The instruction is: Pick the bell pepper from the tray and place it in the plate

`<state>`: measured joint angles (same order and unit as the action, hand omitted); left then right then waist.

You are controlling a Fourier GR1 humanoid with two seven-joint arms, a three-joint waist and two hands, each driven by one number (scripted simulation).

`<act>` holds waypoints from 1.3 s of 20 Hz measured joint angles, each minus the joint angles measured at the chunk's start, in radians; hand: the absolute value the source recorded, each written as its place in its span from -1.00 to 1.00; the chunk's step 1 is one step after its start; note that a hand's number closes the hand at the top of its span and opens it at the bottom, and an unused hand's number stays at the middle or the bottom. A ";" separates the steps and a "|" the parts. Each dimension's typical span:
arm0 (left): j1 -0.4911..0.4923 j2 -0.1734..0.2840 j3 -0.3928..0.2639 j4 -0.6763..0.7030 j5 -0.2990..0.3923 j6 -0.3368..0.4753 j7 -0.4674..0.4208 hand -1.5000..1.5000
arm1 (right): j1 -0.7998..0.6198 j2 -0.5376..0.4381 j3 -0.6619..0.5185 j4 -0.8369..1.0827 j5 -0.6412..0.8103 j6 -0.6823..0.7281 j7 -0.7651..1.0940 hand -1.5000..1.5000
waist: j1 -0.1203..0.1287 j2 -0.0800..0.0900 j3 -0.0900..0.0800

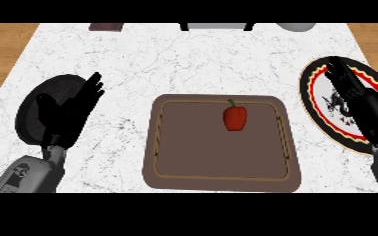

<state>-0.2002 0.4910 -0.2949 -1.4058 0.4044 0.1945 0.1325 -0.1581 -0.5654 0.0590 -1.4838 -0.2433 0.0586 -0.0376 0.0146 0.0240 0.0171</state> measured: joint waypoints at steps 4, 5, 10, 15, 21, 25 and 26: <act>0.011 -0.011 0.004 0.007 -0.045 0.054 0.008 0.00 | -0.065 0.095 0.063 -0.034 -0.039 0.014 0.063 1.00 | 0.004 -0.015 -0.011; 0.013 -0.016 -0.001 0.009 -0.064 0.076 0.007 0.00 | -0.099 0.129 0.080 -0.034 -0.057 0.015 0.082 1.00 | 0.012 -0.016 -0.012; 0.038 -0.031 -0.005 0.024 -0.079 0.113 0.018 0.00 | -0.197 -0.035 0.166 -0.070 0.241 -0.009 0.056 1.00 | 0.025 -0.035 -0.030; 0.073 -0.065 -0.017 0.015 -0.096 0.158 0.011 0.00 | -0.097 0.143 0.195 -0.028 0.310 -0.216 -0.045 -1.00 | 0.011 -0.023 -0.016; 0.102 -0.101 -0.026 0.021 -0.125 0.188 -0.020 0.00 | -0.052 0.246 0.211 0.125 0.215 -0.109 -0.335 -1.00 | 0.007 -0.018 -0.014; 0.105 -0.111 -0.029 0.014 -0.141 0.201 -0.007 0.00 | -0.116 0.191 0.263 0.176 0.331 -0.082 -0.321 -1.00 | 0.003 -0.021 -0.016; 0.102 -0.117 -0.031 0.015 -0.146 0.207 -0.002 0.00 | -0.129 0.180 0.278 0.186 0.373 -0.096 -0.312 -1.00 | 0.001 -0.022 -0.017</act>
<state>-0.0981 0.3738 -0.3254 -1.3913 0.2585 0.4019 0.1308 -0.2866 -0.3853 0.3372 -1.2977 0.1297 -0.0370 -0.3495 0.0158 0.0022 0.0005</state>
